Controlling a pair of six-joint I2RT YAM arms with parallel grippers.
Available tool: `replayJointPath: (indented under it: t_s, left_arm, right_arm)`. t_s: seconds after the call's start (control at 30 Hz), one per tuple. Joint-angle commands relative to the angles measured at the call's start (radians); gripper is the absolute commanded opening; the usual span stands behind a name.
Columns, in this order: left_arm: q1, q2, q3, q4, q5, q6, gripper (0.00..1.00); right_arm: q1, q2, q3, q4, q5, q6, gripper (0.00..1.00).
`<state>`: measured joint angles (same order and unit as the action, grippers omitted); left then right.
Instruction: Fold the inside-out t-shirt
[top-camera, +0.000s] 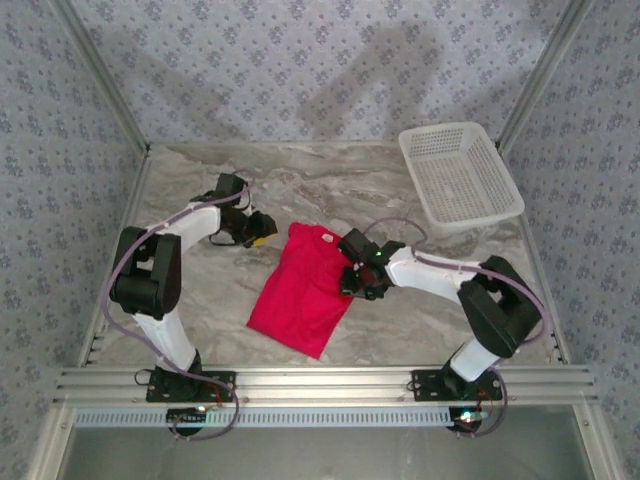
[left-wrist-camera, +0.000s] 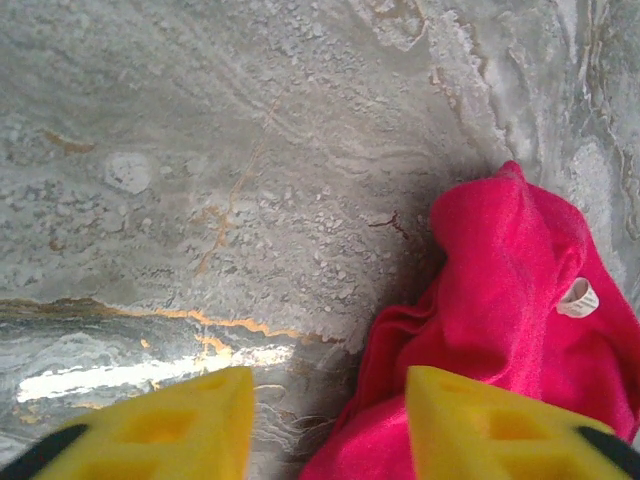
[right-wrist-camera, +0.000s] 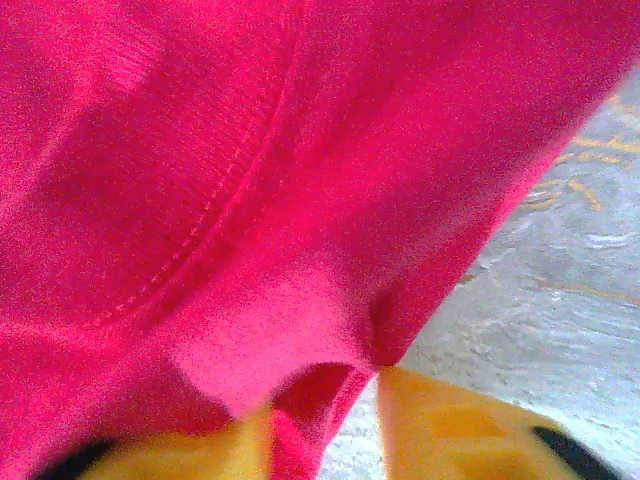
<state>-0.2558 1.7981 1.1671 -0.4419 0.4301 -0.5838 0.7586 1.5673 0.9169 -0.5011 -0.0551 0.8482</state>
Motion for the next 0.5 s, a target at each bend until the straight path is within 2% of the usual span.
replayJointPath:
  t_s: [0.0,0.1,0.3,0.37,0.43,0.47]
  left_arm:
    - [-0.005,-0.063,-0.026,-0.022,0.014,0.021,0.52]
    - [-0.007,-0.099,-0.067,0.002,0.065,0.008,0.54]
    - [-0.04,-0.156,-0.177,0.061,0.104,-0.016,0.55]
    - [-0.056,-0.166,-0.217,0.083,0.106,-0.025,0.55]
    - [-0.072,-0.175,-0.26,0.109,0.11,-0.038,0.55]
    - [-0.082,-0.18,-0.283,0.122,0.109,-0.046,0.55]
  right_arm:
    - [-0.045,-0.065,0.014,-0.045,0.031,-0.016,0.56]
    - [-0.15,-0.033,0.005,0.023,-0.045,-0.051,0.75]
    - [-0.23,0.124,0.076,0.084,-0.123,-0.075,0.78]
    - [-0.24,0.185,0.114,0.094,-0.121,-0.084,0.76]
    - [-0.25,0.238,0.154,0.109,-0.132,-0.097,0.64]
    - [-0.256,0.265,0.182,0.121,-0.142,-0.108,0.54]
